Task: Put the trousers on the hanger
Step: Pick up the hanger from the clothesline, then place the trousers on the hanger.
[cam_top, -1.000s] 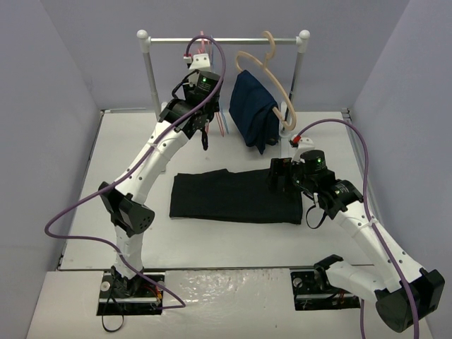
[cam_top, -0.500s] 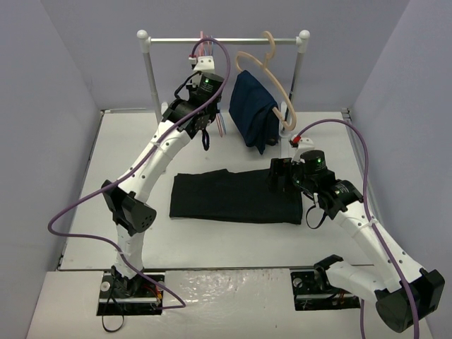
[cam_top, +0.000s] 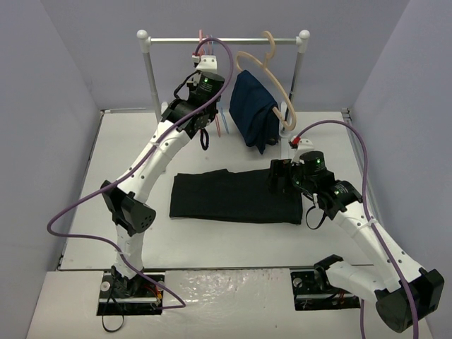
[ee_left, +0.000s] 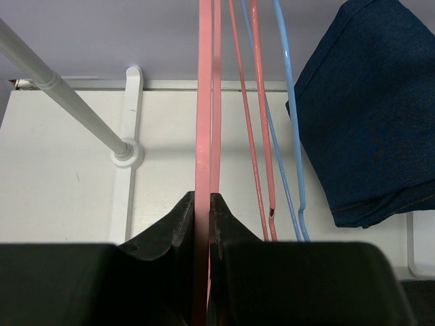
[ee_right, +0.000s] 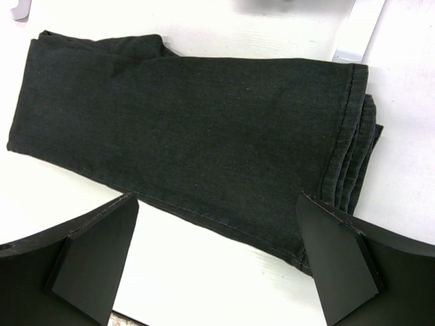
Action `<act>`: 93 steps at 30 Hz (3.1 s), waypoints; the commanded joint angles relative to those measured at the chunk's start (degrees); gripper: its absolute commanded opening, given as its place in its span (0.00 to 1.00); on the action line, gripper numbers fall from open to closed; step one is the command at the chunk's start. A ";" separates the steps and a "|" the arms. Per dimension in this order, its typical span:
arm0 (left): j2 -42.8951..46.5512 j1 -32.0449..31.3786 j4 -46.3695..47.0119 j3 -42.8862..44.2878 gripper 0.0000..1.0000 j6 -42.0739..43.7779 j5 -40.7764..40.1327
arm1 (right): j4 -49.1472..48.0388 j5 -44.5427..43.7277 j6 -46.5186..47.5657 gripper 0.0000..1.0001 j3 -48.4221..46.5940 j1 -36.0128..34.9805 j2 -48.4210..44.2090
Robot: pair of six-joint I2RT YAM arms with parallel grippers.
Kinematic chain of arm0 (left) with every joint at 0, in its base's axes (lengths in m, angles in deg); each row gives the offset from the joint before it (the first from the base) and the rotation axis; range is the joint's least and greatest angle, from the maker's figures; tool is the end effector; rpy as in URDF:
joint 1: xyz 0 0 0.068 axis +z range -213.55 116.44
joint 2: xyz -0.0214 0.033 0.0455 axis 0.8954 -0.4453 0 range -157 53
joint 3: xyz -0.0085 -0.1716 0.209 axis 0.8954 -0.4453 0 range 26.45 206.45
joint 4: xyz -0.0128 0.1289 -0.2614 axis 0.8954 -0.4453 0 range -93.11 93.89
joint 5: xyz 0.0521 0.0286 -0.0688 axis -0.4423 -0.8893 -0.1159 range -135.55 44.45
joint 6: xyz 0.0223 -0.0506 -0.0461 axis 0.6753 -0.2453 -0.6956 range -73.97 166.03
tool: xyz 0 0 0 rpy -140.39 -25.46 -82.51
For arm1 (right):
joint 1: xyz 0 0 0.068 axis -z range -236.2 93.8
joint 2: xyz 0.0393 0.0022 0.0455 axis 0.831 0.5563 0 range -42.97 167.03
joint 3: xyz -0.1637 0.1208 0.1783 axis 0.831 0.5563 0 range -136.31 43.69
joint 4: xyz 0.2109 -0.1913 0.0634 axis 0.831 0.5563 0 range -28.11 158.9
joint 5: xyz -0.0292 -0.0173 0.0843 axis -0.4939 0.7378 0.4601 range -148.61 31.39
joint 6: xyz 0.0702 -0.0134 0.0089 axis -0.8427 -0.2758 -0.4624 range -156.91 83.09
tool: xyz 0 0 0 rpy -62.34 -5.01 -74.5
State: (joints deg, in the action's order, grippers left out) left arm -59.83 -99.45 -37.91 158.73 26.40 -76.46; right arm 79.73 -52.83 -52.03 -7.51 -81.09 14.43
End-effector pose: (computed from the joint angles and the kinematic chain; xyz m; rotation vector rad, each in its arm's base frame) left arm 0.4056 -0.2558 0.4559 -0.0786 1.9036 -0.1263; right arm 0.2539 0.1244 0.3092 -0.2391 2.0164 0.5468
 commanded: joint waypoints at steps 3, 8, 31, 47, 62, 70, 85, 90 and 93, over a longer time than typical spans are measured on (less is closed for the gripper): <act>9.50 0.57 7.29 -1.18 0.00 3.52 -2.99 | -2.27 -0.42 -0.35 1.00 0.57 -0.69 -1.06; 11.58 0.74 7.76 -1.63 0.00 4.24 -3.00 | -2.28 -0.47 -0.39 1.00 0.56 -0.72 -0.71; 38.21 2.34 12.59 -39.54 0.00 -0.27 -0.17 | -5.54 0.17 -1.42 1.00 -1.18 -7.88 6.01; 68.77 7.93 11.88 -75.83 0.00 -7.36 8.33 | -22.80 -14.20 -5.96 0.97 -6.46 -27.20 39.68; 80.38 8.48 16.11 -87.91 0.00 -8.96 14.45 | -3.12 -19.02 -20.38 0.98 6.38 -27.41 32.42; 83.74 8.48 23.36 -94.86 0.00 -9.11 18.20 | 1.58 -21.51 -20.09 0.96 -4.35 -28.24 28.38; 90.08 8.39 23.48 -100.86 0.00 -7.83 16.60 | 0.34 -23.04 -22.33 0.70 -33.28 -33.85 52.97; 91.62 8.30 23.81 -102.51 0.00 -9.58 16.23 | -1.19 -22.95 -23.24 0.65 -36.52 -34.67 58.37; 92.12 8.30 22.30 -102.05 0.00 -9.90 15.21 | -1.69 -23.82 -23.44 0.65 -38.00 -35.46 60.09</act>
State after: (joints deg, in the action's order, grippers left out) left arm 32.08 -91.43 -18.73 55.30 17.63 -59.27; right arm 79.44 -73.18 -73.50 -41.09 -115.43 74.84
